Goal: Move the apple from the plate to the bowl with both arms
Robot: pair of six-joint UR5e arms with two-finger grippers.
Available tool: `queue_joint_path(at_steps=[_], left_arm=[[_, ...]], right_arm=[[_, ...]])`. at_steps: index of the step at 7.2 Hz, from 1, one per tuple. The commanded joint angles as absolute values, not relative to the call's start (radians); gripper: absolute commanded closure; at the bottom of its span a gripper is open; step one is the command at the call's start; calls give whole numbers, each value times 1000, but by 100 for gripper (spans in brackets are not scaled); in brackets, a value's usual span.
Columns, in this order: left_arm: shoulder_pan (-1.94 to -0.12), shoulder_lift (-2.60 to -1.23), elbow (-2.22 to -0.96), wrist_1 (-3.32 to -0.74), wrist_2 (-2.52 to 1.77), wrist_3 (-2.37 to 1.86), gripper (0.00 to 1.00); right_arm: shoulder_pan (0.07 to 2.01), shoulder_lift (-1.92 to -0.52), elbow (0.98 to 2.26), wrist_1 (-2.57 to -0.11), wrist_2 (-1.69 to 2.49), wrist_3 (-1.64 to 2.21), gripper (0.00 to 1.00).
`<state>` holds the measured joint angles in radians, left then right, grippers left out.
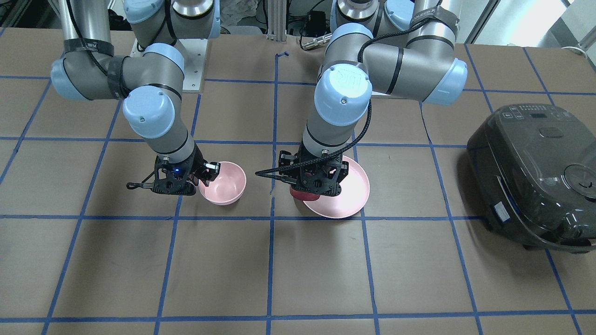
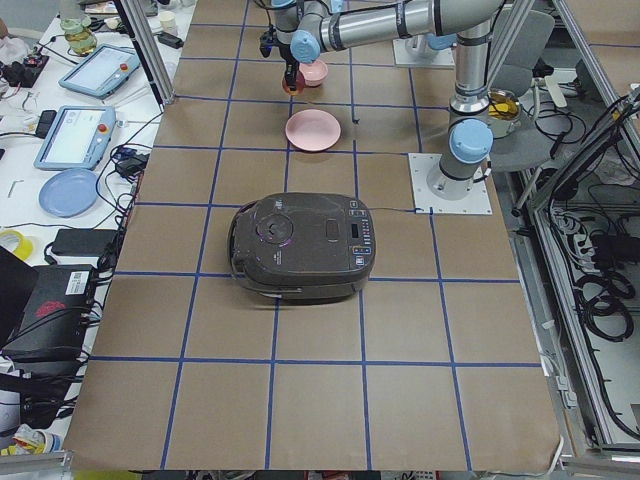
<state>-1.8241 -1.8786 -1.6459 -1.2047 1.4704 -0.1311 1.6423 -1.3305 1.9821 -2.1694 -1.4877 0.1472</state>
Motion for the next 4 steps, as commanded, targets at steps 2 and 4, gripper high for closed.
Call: queue_joint_path(at_steps=[2,4], left_arm=[[-1832,-1879,-1640,-1198,1467,-153,96],[-1877,-1897,-1641,-1108,1424,-251,95]], right_arm=[[1629,-1376,1835,-2126,-1606,144,0],[1635,-1460,1621,-1816,-1617,147,0]])
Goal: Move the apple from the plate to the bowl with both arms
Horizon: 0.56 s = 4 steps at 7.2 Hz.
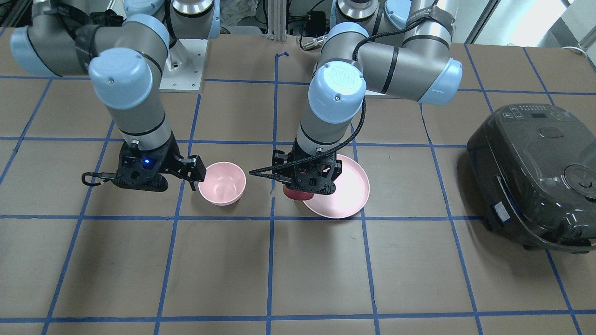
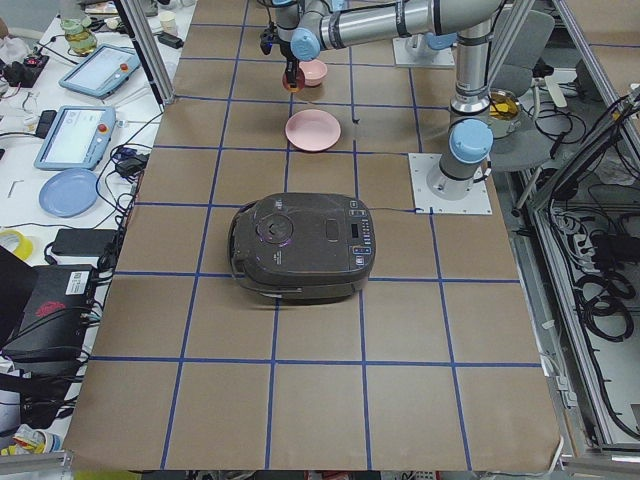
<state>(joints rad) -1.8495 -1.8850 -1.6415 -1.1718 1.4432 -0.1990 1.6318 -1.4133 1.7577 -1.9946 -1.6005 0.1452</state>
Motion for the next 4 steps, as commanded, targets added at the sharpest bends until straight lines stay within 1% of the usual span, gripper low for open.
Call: queue_joint_path(at_steps=[1,2,3,4], left_arm=[[-1902,-1910,-1640,-1095,1425,-312,94],[-1929,-1928,-1634,-1054,1419,-363,94],[-1956,-1956,-1626,-1013,1382,-455,95],[-1982,-1986,-1621,-961,1381,-541,95]], right_arm=[[1637,-1477,1486,-1661,-1618,153,0],[1638,-1477,1365,-1544,-1617,152,0],[1638,-1473,1326,-1528,-1606,141,0],[1641,-1467,1331,-1526,-1609,146,0]])
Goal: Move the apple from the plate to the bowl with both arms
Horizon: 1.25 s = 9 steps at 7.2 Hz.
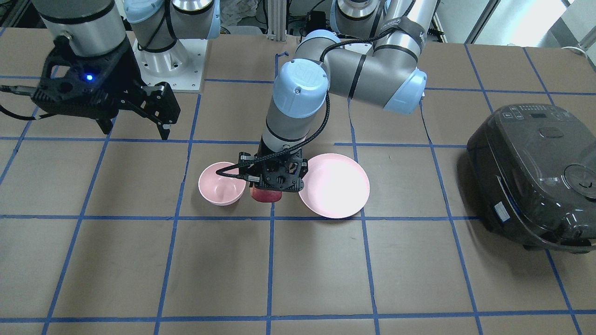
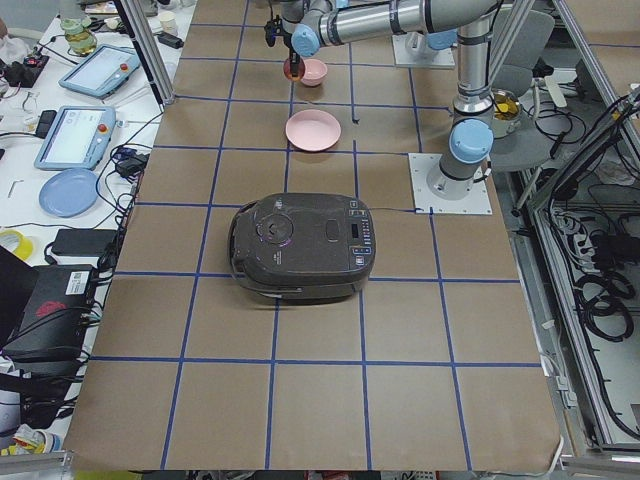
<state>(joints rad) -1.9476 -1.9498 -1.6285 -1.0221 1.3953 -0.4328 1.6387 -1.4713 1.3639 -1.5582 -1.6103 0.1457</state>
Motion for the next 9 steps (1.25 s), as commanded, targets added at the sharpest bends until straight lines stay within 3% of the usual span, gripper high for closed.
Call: queue_joint_path(at_steps=[1,4,7,8,9], left_arm=[[-2015,-2014,-1611,-906,1368,-593,95],[-2086,-2068,-1611,-888,1370,-646,95],[-2089,-2091,-1615,-887,1364,-644,79],[-2100,-2091,-1620,-894,1367,-646,52],[-2109,-2089,-1632,-894,1373,-626,8]], right_arm=[[1641,-1459,1338,-1529,-1603,144,0],[1641,-1456,1339,-1569,-1603,150,0],[1641,-1457,1341,-1566,-1603,153,0],[1641,-1457,1341,-1566,-1605,153,0],[1641,-1457,1341,-1566,-1603,153,0]])
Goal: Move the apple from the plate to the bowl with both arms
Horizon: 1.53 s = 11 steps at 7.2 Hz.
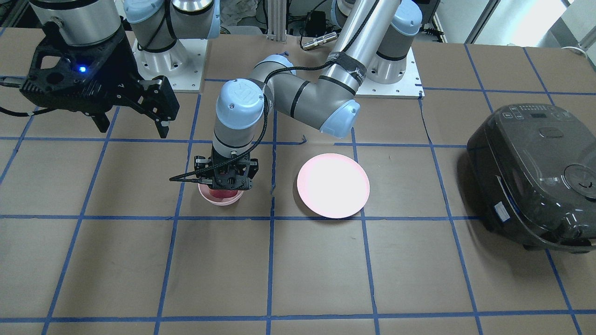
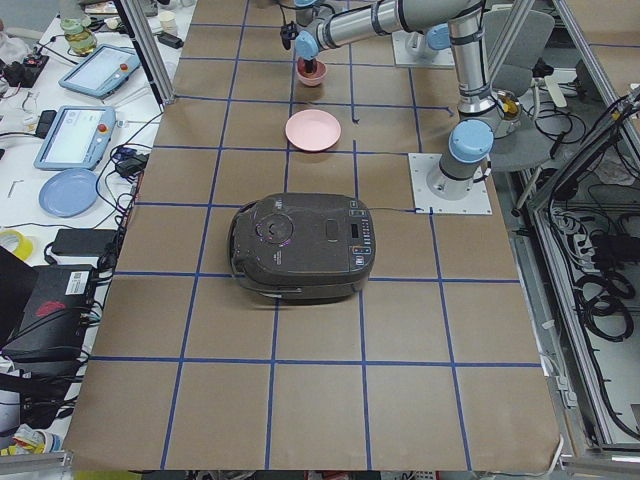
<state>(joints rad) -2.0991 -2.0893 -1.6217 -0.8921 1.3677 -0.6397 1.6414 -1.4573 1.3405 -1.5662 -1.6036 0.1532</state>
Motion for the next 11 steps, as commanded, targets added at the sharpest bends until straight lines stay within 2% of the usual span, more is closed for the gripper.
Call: queue_joint_path(at_steps=[1,3,6,8,10,11], left_arm=[[-2109,-2074,-1640,-890,1374,-627,0],[-2100,-2033,-1640,-896,1376,-620,0],[-1959,-1849,-1698,-984,1370,-371,0],[-1799,-1717,-1689,-1113,1373,-132,0],[-1731,-1619,-1675,-1207,1463,-106,0],[-1676,-1590,-1630,-1314,1532,-75,0]], right_arm=[[1641,-1457,1341,-1565,-1603,153,0],[1641,-1457,1341,-1566,-1606,155,0],[1641,-1457,1341,-1566,-1603,155,0],[1641,-1457,1341,-1565,-1605,155,0],[1641,-1457,1341,-1565,-1605,155,0],[1641,-1457,1341,-1565,-1605,153,0]])
